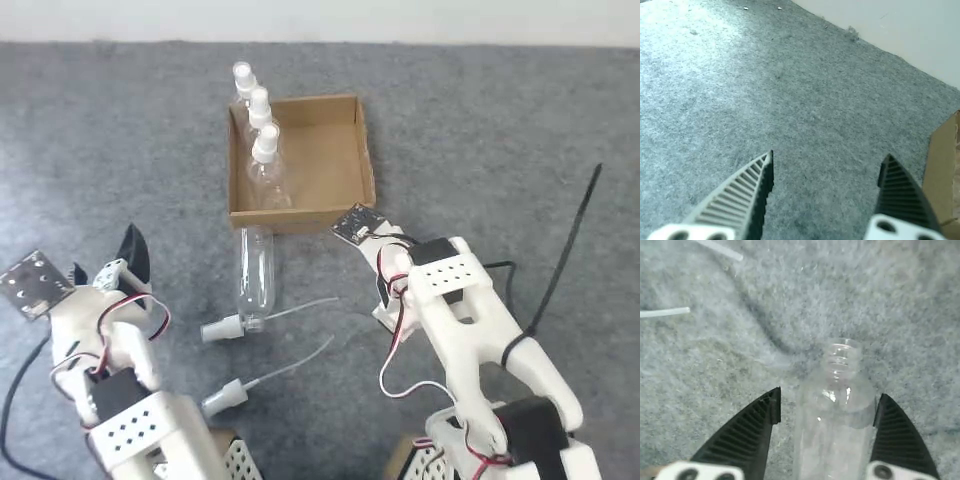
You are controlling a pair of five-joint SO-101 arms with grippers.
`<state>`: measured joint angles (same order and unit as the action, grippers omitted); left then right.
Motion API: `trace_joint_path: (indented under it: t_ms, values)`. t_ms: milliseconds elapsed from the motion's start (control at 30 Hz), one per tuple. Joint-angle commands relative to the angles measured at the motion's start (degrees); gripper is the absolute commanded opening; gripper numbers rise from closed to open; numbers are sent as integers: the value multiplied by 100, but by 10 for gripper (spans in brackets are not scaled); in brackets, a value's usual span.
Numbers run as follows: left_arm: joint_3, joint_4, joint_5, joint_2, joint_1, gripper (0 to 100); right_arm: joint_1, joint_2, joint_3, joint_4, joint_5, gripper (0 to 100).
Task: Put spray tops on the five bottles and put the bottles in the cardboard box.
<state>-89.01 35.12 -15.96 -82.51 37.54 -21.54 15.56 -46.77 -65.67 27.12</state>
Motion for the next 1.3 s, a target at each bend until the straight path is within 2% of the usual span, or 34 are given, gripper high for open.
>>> trace_joint_path:
  t_ms: [0,400,567,800,967,1267]
  values:
    - [57,-149,18,-105,9,319,145,-40,352,92,-44,243]
    - [57,-149,18,-105,9,319,330,-75,325,145,-26,240]
    - [57,-149,18,-105,18,319,330,-75,325,171,-26,165]
    - [48,-149,18,-105,26,319,330,-48,325,127,-26,154]
    - [48,-149,18,-105,26,319,312,-13,325,127,-53,106]
    - [48,-149,18,-105,26,319,242,4,422,110,-70,102]
